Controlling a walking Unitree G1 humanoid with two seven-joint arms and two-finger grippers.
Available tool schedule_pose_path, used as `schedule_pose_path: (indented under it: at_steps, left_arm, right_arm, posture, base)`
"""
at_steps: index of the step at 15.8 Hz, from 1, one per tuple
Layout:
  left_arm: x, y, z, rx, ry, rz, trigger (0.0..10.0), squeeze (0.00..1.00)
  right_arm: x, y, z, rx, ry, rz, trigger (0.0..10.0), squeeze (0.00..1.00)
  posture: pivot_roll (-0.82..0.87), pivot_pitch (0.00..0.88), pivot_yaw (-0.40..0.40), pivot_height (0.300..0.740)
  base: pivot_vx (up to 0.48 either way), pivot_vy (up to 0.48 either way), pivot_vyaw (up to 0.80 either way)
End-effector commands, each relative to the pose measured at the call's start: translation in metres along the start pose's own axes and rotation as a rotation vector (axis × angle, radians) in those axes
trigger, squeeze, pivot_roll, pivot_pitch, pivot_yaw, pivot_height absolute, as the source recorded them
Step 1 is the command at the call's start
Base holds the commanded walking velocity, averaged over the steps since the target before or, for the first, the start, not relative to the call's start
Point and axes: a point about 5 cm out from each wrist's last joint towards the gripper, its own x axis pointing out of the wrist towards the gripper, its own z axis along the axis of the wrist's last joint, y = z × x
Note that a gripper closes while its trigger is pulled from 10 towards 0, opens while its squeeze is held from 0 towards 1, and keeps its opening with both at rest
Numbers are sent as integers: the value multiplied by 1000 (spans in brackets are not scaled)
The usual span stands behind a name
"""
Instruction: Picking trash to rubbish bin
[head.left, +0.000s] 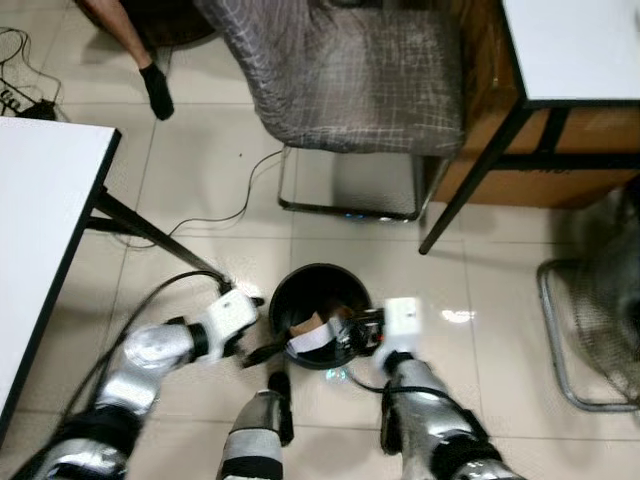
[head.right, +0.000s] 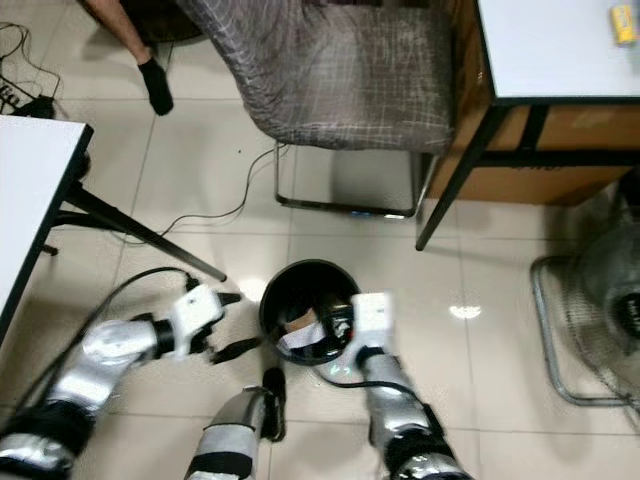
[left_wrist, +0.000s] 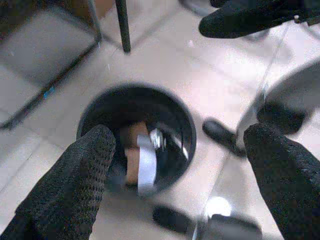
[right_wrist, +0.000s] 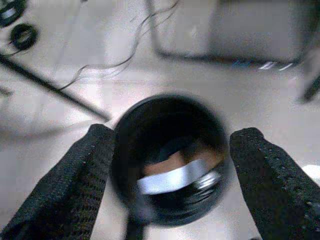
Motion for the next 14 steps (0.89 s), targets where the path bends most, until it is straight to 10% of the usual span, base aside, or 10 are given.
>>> schedule_pose_path:
  at_steps: [1,4,5,14]
  left_arm:
    - [3,-5,-5,-25,13,8,10000,0]
    - [26,-2,11,-50,-50,125,10000,0]
    - [29,-1,14,-57,-59,150,10000,0]
    - [54,13,52,-102,-170,386,10000,0]
  right_arm:
    - [-7,-4,-6,-7,-8,-31,10000,1000]
    - [-14,-24,15,-31,-118,-106,10000,867]
    - [-15,-26,20,-31,-143,-113,10000,0]
    - [-67,-42,64,-138,-306,-162,10000,0]
  posture:
    - [232,281,28,740]
    - [198,221,7,740]
    - [191,205,4,740]
    - [142,111,2,740]
  base:
    - [0,0,0]
    - [0,0,0]
    - [0,0,0]
    - [0,0,0]
